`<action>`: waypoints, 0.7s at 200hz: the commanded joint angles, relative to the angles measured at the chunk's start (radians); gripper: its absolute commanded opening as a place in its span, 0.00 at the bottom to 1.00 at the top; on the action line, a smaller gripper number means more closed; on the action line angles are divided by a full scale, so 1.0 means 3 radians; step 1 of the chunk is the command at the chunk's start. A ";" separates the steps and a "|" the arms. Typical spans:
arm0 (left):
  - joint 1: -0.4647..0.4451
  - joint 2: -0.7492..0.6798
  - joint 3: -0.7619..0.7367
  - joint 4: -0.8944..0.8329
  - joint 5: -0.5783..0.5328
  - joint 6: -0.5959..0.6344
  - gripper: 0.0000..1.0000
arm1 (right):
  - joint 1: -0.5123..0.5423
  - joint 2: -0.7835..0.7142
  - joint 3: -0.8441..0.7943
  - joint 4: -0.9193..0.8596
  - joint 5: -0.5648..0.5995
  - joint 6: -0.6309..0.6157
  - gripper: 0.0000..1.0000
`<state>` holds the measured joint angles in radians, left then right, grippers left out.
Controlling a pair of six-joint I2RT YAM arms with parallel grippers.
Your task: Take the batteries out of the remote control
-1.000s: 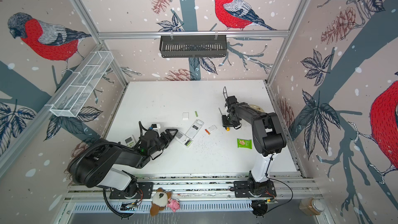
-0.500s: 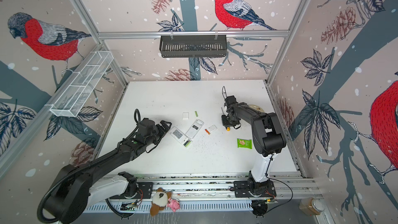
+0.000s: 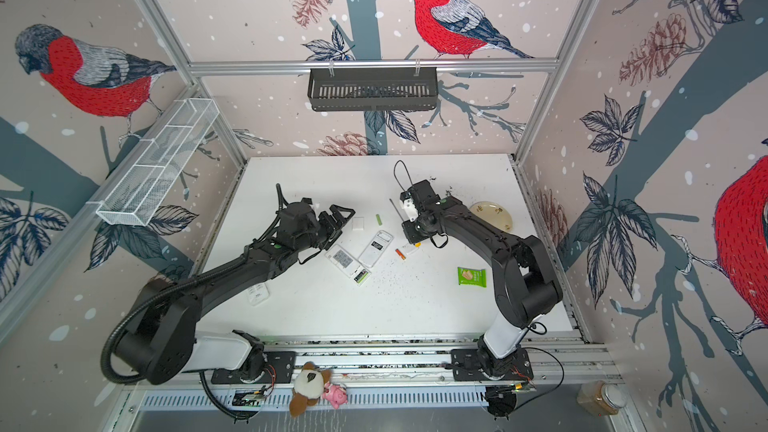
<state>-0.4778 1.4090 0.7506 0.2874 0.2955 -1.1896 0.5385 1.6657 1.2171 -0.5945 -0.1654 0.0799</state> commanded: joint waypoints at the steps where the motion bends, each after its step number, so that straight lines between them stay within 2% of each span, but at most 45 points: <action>1: -0.0052 0.0154 0.0153 0.0355 0.0172 -0.0110 0.95 | 0.0155 -0.0034 0.0108 -0.0043 -0.0105 0.0042 0.01; 47: -0.0083 0.0437 0.0235 0.0381 0.0230 -0.0120 0.91 | 0.0450 0.0020 0.0323 -0.0086 -0.0279 0.0045 0.02; 82: -0.0089 0.0588 0.0279 0.0400 0.0224 -0.0070 0.82 | 0.0563 0.0087 0.0281 -0.0095 -0.0275 0.0005 0.02; 123: -0.0082 0.0707 0.0314 0.0277 0.0221 -0.0013 0.63 | 0.0612 0.0055 0.0252 -0.0088 -0.0314 -0.0008 0.01; 137: -0.0076 0.0748 0.0327 0.0218 0.0202 0.0016 0.50 | 0.0624 0.0045 0.0249 -0.0099 -0.0362 -0.0044 0.01; 140: -0.0078 0.0760 0.0328 0.0204 0.0199 0.0019 0.44 | 0.0626 0.0038 0.0244 -0.0099 -0.0370 -0.0055 0.02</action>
<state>-0.5037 1.6207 0.8383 0.3531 0.3470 -1.2045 0.7204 1.6901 1.2911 -0.6216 -0.2478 0.0830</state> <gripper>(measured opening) 0.563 0.264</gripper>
